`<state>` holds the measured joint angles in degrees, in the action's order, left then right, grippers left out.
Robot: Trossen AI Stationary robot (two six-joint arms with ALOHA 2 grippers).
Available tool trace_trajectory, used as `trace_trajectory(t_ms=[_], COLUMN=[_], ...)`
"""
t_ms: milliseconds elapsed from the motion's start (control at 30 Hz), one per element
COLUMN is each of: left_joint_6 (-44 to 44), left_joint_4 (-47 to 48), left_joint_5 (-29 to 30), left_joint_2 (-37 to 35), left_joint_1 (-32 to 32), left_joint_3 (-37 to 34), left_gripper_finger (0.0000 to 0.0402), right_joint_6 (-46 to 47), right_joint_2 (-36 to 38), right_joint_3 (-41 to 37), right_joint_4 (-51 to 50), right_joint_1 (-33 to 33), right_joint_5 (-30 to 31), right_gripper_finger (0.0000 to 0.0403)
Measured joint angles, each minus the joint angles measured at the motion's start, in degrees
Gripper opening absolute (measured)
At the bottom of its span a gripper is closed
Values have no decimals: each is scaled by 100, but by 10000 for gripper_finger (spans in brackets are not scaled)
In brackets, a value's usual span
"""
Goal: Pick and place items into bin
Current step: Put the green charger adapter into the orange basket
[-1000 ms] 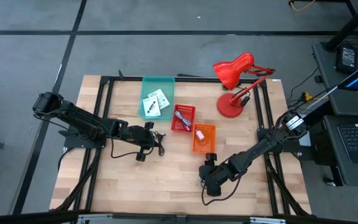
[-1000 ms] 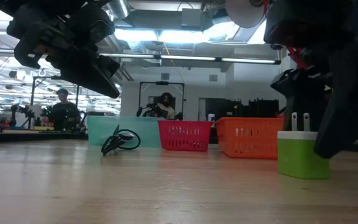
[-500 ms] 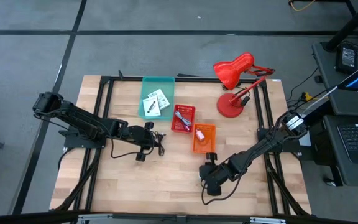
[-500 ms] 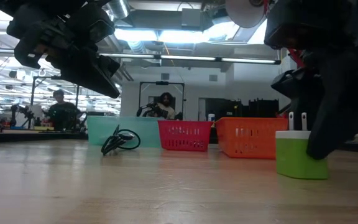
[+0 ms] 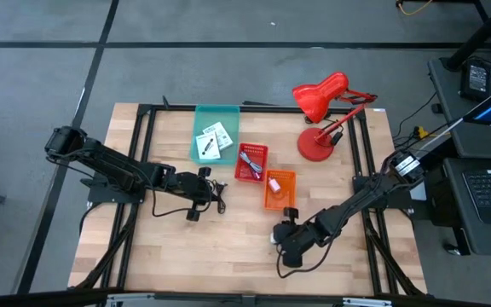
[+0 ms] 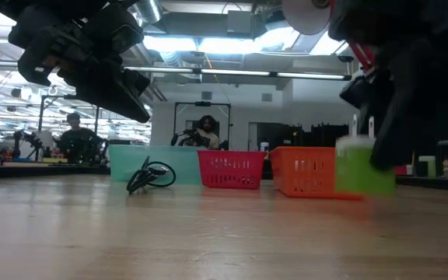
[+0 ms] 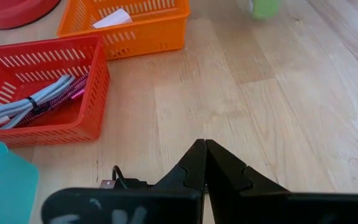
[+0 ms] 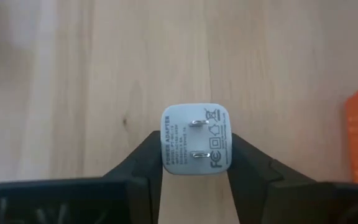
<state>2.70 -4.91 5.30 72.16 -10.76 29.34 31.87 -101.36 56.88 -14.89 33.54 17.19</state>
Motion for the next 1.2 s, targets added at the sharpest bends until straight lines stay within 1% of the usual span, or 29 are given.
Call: trace_trajectory(t_ms=[233,467,767,967,1133,1200], left_joint_6=[0,0,0,0,0,0], left_joint_4=[4,4,20,44,44,44], left_joint_5=[0,0,-2,-2,-2,-2], left_joint_2=[0,-1,0,0,0,0], left_joint_1=[-2,-1,0,0,0,-2], left_joint_3=[0,0,0,0,0,0], left_gripper_finger=[6,6,6,6,6,6], right_joint_6=[-68,-379,-747,-890,-1074,-1116], right_joint_2=[577,1030,1582,1589,1589,1589], right_joint_3=[0,0,0,0,0,0], right_joint_4=[-38,-190,-342,-386,-383,-381], right_joint_1=[0,0,22,26,84,133], right_joint_5=[34,150,1014,1246,2024,2212], right_gripper_finger=[122,120,120,120,120,120])
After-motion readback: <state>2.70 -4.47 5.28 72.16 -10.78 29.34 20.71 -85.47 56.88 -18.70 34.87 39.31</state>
